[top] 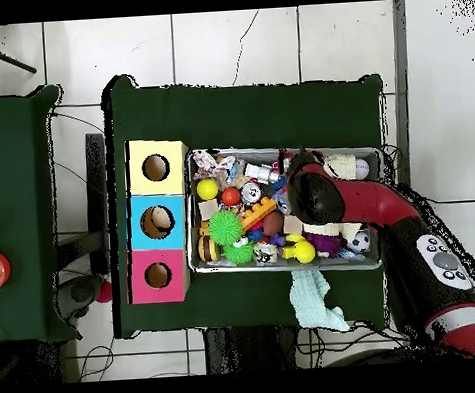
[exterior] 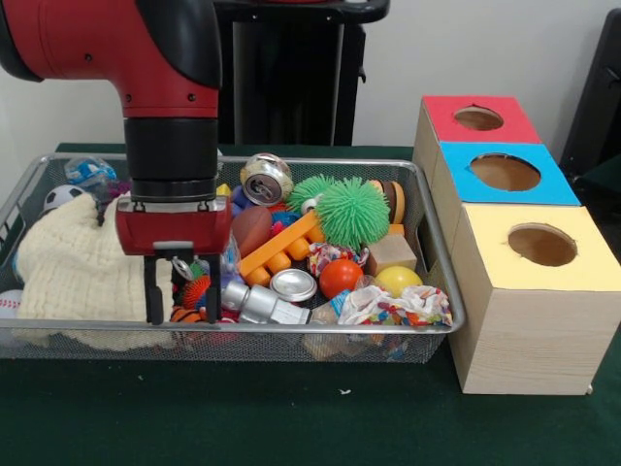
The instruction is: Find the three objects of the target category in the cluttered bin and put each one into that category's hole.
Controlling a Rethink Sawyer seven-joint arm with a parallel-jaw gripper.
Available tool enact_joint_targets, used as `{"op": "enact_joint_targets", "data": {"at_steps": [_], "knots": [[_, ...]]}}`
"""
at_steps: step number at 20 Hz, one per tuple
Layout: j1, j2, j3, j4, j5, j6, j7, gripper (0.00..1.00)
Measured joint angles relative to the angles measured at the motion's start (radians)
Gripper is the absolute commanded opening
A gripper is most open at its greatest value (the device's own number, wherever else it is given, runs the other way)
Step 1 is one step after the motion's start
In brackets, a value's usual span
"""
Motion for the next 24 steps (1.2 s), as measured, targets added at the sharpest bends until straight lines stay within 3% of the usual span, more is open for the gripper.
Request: {"op": "enact_joint_targets", "data": {"at_steps": [24], "knots": [[0.033,0.004,-0.033,-0.002,0.022,0.134,0.000,1.00]]}}
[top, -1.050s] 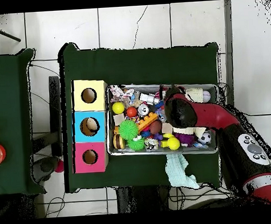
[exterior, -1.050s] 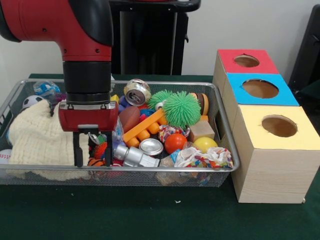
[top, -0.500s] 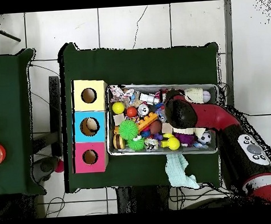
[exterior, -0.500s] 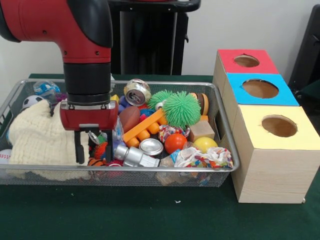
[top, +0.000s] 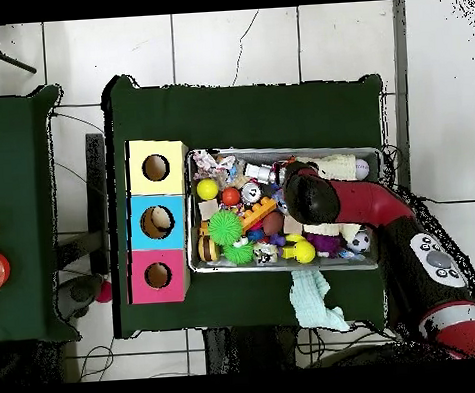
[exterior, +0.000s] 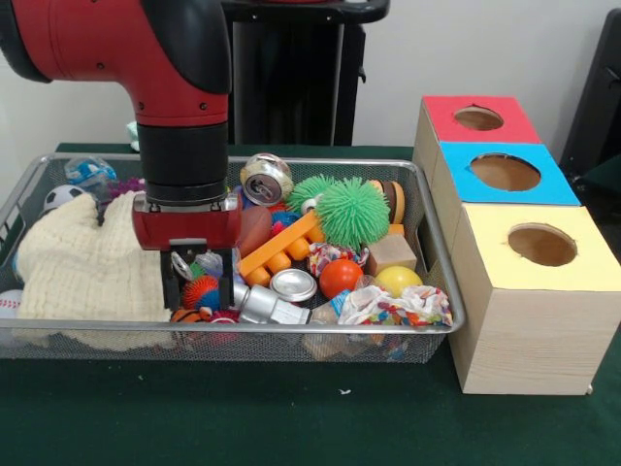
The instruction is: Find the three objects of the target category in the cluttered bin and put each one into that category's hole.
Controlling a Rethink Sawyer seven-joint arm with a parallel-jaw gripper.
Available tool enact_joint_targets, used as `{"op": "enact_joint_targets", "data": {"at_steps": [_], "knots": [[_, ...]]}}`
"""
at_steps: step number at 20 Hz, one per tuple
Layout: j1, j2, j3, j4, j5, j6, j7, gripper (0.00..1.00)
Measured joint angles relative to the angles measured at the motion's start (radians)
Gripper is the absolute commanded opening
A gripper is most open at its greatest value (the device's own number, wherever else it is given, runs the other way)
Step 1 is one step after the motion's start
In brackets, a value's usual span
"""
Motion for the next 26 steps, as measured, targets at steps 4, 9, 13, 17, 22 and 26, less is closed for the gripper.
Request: {"op": "enact_joint_targets", "data": {"at_steps": [4,9,13,17,22,26], "knots": [[0.007,0.005,-0.005,0.000,0.002,0.000,0.000,1.00],[0.009,0.028,-0.011,-0.001,0.002,0.000,0.000,1.00],[0.009,0.046,-0.015,-0.008,0.002,0.000,0.000,1.00],[0.009,0.059,-0.017,-0.023,0.002,0.000,0.000,1.00],[0.013,0.064,-0.022,-0.034,0.002,0.000,0.000,1.00],[0.018,0.063,-0.027,-0.034,0.002,0.000,0.000,1.00]]}}
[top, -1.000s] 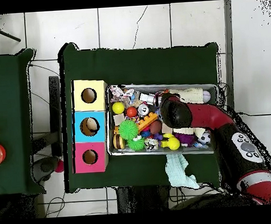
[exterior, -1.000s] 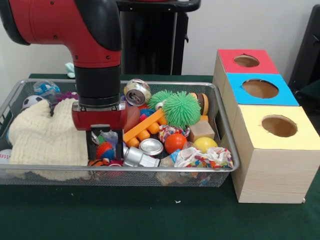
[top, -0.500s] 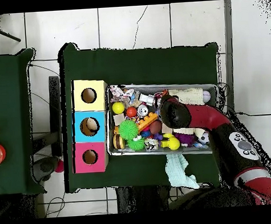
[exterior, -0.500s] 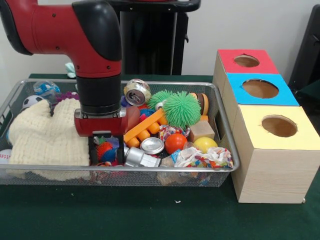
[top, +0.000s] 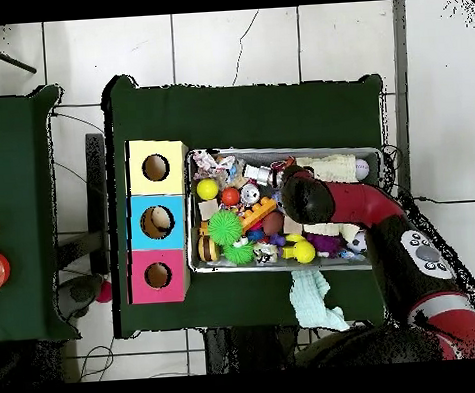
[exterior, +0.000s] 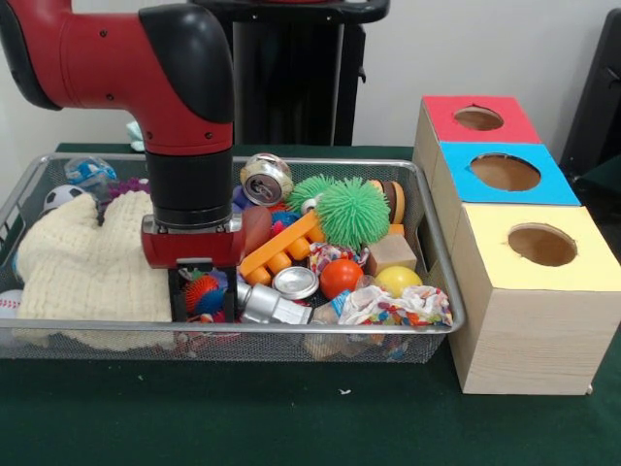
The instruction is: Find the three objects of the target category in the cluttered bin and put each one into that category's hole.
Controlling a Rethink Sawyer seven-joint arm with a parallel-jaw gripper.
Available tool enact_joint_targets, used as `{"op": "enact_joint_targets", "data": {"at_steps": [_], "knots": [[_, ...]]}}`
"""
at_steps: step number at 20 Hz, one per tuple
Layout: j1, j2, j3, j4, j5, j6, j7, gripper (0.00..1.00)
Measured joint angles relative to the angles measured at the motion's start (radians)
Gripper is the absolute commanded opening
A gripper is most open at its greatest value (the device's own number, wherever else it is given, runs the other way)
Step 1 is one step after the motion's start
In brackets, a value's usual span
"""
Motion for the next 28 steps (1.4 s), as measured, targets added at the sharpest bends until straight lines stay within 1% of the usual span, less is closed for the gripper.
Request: {"op": "enact_joint_targets", "data": {"at_steps": [11,12,17,23,28], "knots": [[0.009,-0.020,-0.026,-0.001,-0.007,-0.002,0.000,1.00],[0.009,-0.020,-0.030,-0.001,-0.013,-0.004,0.000,0.00],[0.011,-0.019,-0.034,-0.001,-0.027,-0.021,0.000,0.00],[0.015,-0.019,-0.040,-0.001,-0.054,-0.089,0.000,0.00],[0.015,-0.019,-0.040,-0.001,-0.054,-0.100,0.000,0.00]]}}
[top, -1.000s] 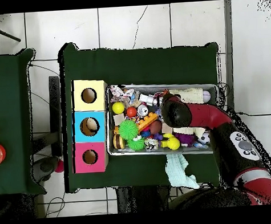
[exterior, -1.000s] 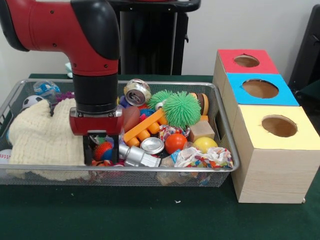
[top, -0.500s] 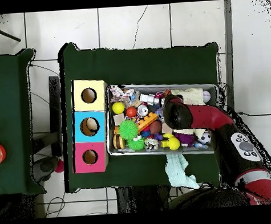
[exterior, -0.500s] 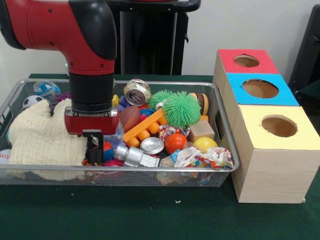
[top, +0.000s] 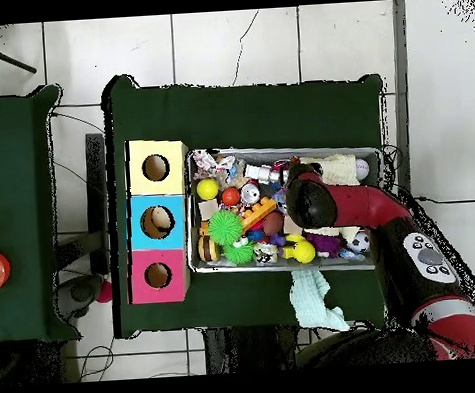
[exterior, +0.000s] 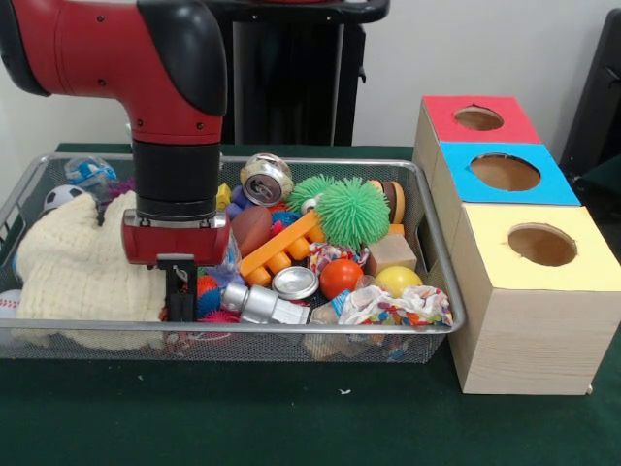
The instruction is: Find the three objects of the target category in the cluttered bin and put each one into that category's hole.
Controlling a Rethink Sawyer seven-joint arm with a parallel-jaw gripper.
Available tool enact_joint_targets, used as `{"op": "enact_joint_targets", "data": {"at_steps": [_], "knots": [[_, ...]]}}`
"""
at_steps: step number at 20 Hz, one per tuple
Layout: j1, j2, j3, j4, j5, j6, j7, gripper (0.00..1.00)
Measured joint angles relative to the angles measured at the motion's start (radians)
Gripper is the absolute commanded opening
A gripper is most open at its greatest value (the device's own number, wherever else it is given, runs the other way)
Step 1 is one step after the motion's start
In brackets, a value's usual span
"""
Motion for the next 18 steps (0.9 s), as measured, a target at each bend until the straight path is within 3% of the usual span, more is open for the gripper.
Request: {"op": "enact_joint_targets", "data": {"at_steps": [14,15,18], "knots": [[-0.002,-0.044,0.000,0.006,0.001,0.000,0.000,0.00],[-0.003,-0.060,0.000,0.006,0.001,0.000,0.000,1.00],[-0.004,-0.067,0.000,0.005,0.001,0.000,0.000,1.00]]}}
